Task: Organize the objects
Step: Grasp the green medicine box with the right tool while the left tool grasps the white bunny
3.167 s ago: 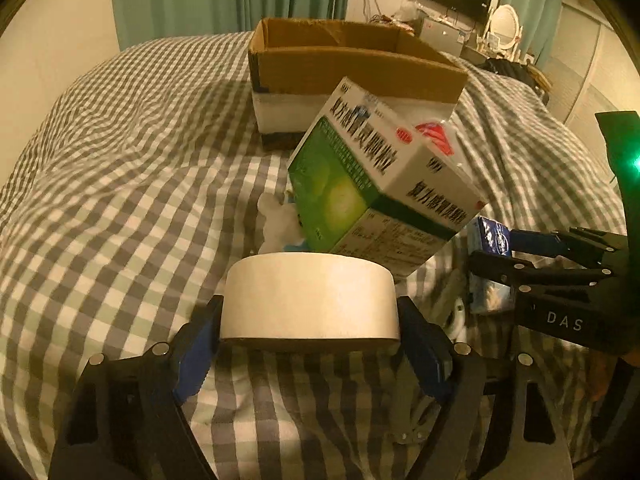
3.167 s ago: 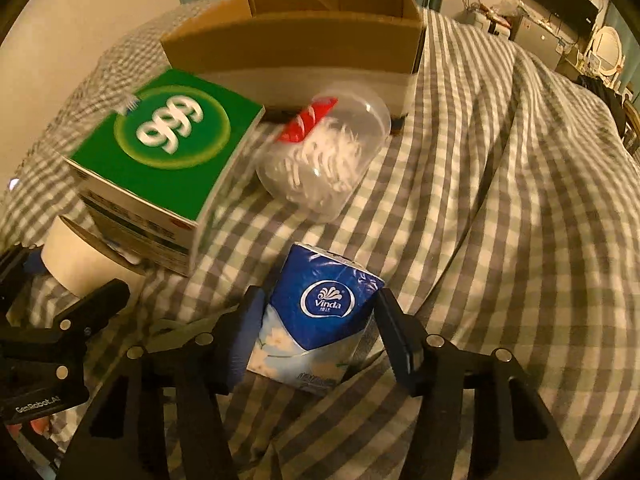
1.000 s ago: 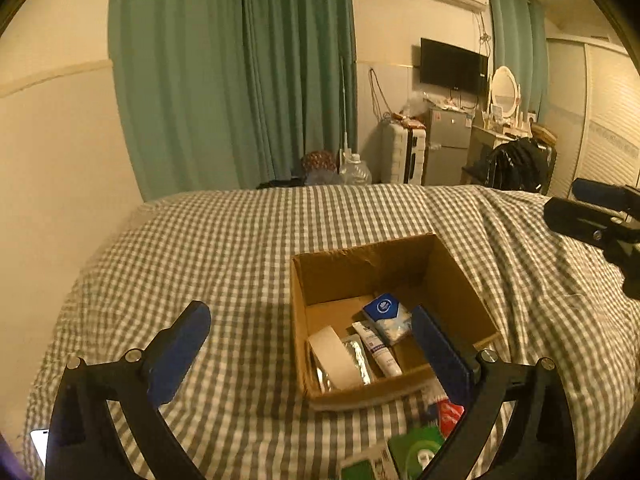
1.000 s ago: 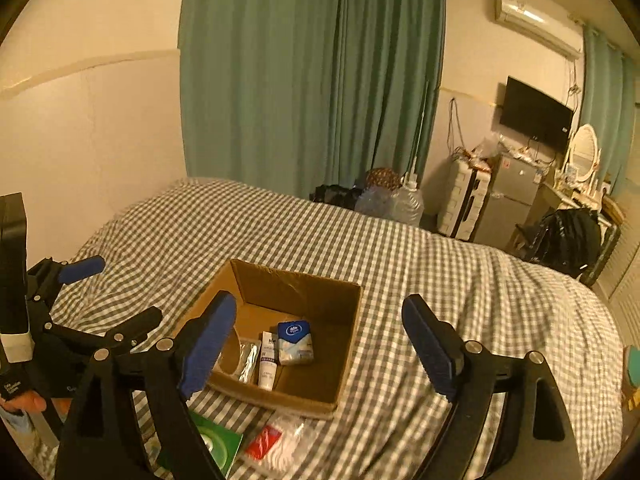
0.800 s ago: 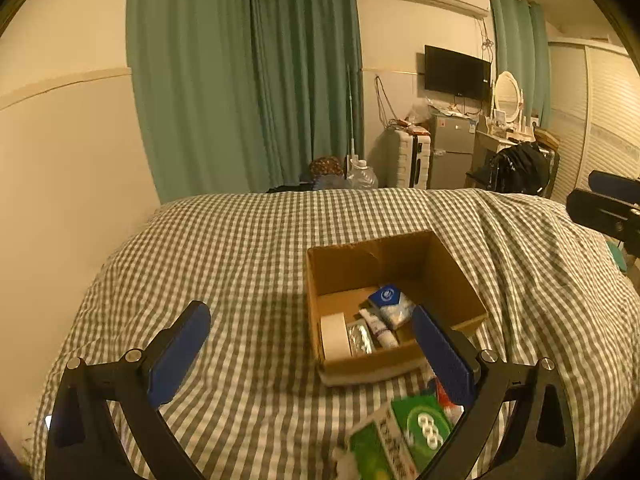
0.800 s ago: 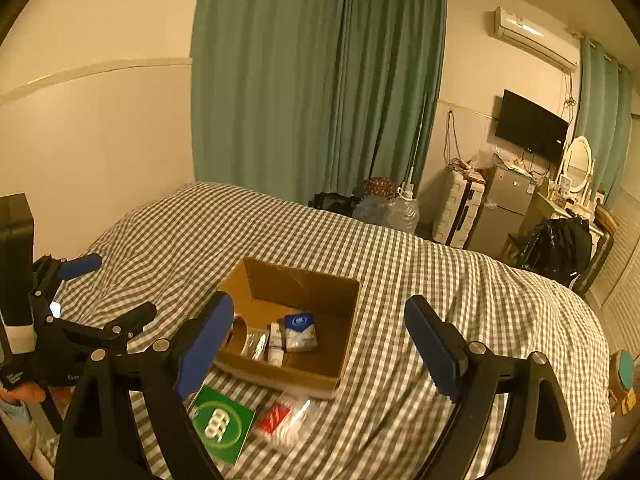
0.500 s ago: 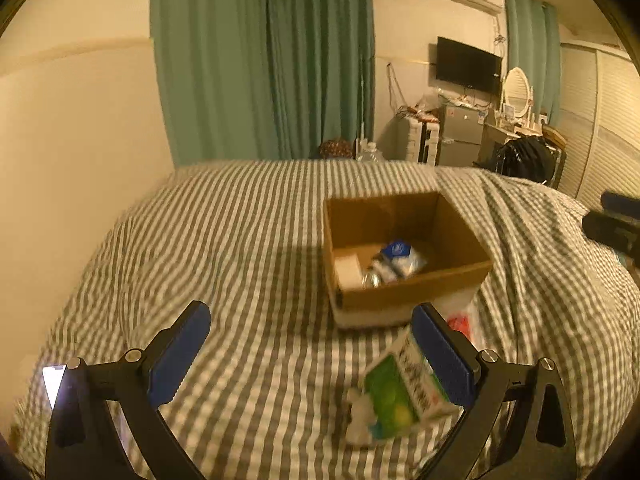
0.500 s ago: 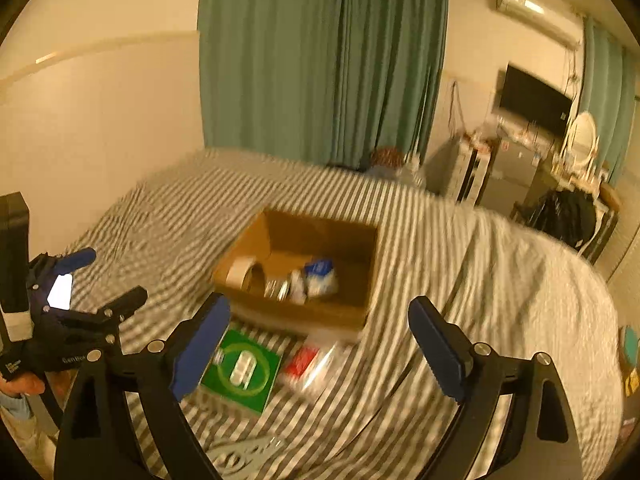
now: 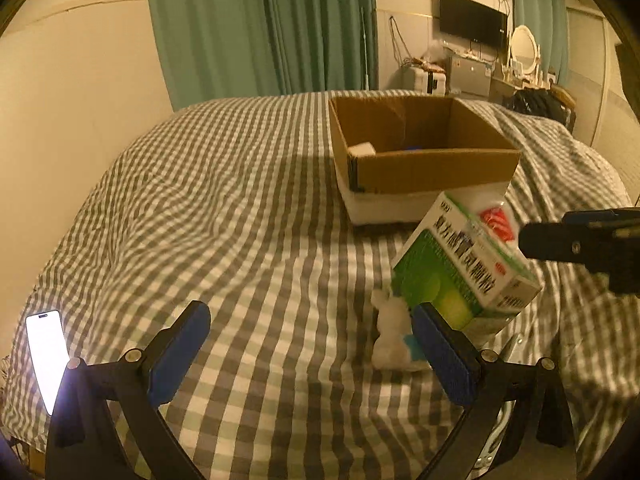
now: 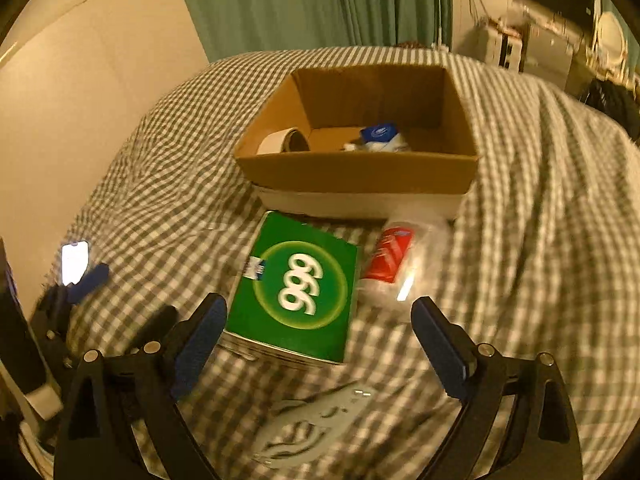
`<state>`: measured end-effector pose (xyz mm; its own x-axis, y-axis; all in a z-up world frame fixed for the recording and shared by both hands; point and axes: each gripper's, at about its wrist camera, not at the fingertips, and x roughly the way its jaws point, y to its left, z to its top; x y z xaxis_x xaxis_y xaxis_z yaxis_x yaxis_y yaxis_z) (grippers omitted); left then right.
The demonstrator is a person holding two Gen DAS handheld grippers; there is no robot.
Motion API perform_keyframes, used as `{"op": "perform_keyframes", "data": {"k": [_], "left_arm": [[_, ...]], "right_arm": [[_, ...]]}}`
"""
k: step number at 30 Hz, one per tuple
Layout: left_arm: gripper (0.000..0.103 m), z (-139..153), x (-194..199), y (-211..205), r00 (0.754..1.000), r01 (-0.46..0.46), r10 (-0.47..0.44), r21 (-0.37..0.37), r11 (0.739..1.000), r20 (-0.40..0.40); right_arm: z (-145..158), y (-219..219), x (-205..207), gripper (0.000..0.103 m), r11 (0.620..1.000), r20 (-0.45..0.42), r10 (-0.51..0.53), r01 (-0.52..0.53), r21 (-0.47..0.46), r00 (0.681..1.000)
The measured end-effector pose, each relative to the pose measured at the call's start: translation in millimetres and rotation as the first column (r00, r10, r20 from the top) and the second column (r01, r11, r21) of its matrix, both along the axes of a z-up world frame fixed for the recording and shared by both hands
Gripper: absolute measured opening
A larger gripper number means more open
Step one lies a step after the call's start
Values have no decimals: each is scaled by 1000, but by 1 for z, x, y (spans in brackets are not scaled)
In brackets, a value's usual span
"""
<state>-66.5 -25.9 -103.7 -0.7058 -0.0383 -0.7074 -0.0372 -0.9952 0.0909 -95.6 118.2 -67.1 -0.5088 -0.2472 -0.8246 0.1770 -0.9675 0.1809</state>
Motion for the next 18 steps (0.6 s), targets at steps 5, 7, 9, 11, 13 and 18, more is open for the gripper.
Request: {"op": "perform_keyframes", "data": {"k": [5, 7, 9, 11, 13, 18], "left_arm": [[103, -13, -2, -14, 999, -32, 31, 27, 999, 34], [103, -16, -2, -20, 998, -43, 41, 42, 998, 45], [103, -17, -2, -24, 998, -48, 45, 58, 997, 53], [103, -18, -2, -26, 997, -49, 45, 66, 997, 57], [103, -19, -3, -25, 997, -45, 41, 63, 997, 61], [103, -20, -4, -18, 997, -33, 29, 47, 998, 70]], "right_arm": [[-23, -15, -13, 94, 1000, 65, -2, 3, -6, 998], [-31, -20, -18, 94, 1000, 87, 0, -1, 11, 996], [-41, -23, -21, 94, 1000, 106, 2, -3, 11, 994], [-42, -22, -21, 94, 1000, 98, 5, -6, 9, 995], [-39, -22, -19, 83, 1000, 74, 17, -19, 16, 997], [-19, -19, -9, 54, 996, -4, 54, -53, 69, 999]]}}
